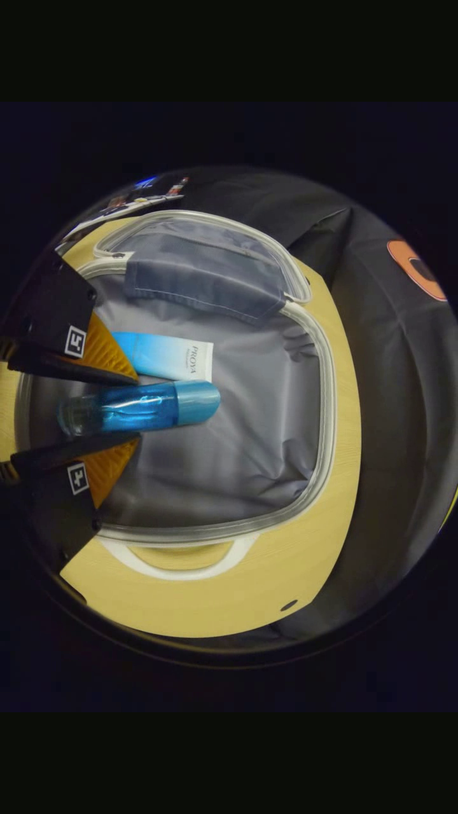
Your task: First open the suitcase, pack the skin care products into it, and then close the suitcase.
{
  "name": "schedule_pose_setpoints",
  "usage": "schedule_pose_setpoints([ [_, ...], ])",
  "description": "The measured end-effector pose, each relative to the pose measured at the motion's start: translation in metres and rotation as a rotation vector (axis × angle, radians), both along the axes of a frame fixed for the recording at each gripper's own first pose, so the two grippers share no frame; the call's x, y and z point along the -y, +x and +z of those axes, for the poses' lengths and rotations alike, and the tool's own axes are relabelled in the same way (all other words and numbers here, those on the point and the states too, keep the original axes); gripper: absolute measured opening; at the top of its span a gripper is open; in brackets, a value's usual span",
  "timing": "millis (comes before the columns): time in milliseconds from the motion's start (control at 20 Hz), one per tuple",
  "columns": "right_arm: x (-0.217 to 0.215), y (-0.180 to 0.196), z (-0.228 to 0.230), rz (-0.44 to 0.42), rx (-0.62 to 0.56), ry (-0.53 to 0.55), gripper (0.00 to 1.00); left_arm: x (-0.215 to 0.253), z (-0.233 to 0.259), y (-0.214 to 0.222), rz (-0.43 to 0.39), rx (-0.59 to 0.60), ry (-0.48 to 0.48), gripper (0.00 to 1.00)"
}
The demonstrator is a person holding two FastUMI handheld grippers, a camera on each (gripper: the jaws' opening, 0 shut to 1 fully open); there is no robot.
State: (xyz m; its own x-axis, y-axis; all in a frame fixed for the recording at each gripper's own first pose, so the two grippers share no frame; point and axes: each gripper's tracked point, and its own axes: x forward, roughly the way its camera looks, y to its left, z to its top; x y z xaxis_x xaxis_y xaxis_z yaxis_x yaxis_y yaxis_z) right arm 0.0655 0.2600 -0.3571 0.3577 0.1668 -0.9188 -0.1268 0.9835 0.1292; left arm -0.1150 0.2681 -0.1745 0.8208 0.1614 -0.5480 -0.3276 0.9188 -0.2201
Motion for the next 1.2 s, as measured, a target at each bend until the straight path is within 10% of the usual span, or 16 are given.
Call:
schedule_pose_setpoints([
  [250, 0.009, -0.004, 0.038, 0.058, 0.117, 0.017, 0.71, -0.020, 0.011, 0.016, -0.016, 0.034, 0.077, 0.98],
  [500, 0.016, -0.016, 0.094, 0.179, 0.261, 0.036, 0.77, -0.070, 0.027, 0.039, -0.009, 0.052, 0.215, 0.98],
  [1200, 0.105, -0.034, 0.197, 0.196, 0.466, -0.049, 0.80, -0.162, -0.070, 0.165, -0.013, 0.032, -0.258, 0.99],
])
